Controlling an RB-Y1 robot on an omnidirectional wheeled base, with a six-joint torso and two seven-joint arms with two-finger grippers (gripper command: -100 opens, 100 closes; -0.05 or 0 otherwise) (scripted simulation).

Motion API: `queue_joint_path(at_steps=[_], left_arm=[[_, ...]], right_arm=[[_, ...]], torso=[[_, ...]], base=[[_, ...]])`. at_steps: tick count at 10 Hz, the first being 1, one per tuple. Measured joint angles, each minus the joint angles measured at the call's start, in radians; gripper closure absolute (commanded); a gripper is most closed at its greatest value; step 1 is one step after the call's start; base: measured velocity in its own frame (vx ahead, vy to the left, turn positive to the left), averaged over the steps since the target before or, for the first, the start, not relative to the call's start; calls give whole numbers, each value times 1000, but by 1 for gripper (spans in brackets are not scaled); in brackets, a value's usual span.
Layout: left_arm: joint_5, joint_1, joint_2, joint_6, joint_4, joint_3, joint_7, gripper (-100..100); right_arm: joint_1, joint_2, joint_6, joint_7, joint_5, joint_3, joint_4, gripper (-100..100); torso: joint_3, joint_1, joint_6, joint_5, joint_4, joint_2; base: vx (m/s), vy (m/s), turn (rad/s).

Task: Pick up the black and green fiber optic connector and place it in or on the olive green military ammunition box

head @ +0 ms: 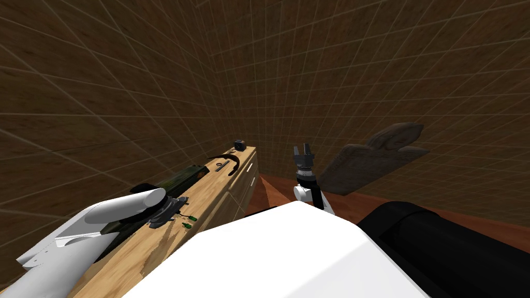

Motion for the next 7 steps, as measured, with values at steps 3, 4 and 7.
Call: queue_joint_path(at_steps=[3,4,7], left_arm=[[0,0,0,0,0,0,0,100],[0,0,0,0,0,0,0,0],[16,-4,15,29,-20,15,-3,100]], right_arm=[[0,0,0,0,0,0,0,0],[0,0,0,0,0,0,0,0],[0,0,0,0,0,0,0,0]], torso=[[0,0,0,0,0,-1],[0,0,0,0,0,-1],[0,-2,0,0,0,-1]], base=[[0,0,0],[0,0,0],[10,-22,46]])
